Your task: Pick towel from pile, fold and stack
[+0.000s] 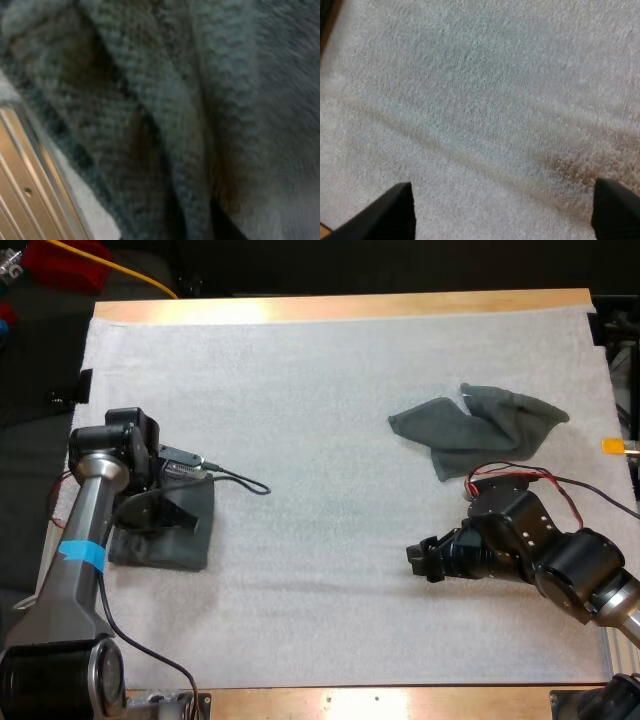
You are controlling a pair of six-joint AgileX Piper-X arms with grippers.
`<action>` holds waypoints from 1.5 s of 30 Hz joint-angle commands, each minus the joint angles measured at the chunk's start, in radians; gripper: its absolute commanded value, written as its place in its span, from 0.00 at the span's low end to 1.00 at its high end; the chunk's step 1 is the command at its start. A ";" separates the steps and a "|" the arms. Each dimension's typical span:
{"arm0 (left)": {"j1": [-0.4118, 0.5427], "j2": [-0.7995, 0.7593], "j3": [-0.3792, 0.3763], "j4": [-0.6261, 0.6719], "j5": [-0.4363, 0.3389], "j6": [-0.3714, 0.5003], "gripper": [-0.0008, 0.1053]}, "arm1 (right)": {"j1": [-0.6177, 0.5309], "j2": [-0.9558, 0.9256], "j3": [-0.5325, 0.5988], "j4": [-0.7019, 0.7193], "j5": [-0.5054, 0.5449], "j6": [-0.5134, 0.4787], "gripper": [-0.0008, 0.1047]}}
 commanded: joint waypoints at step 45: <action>0.000 -0.159 0.026 -0.265 0.327 -0.167 0.63 | 0.002 -0.009 -0.006 -0.084 -0.138 -0.005 0.68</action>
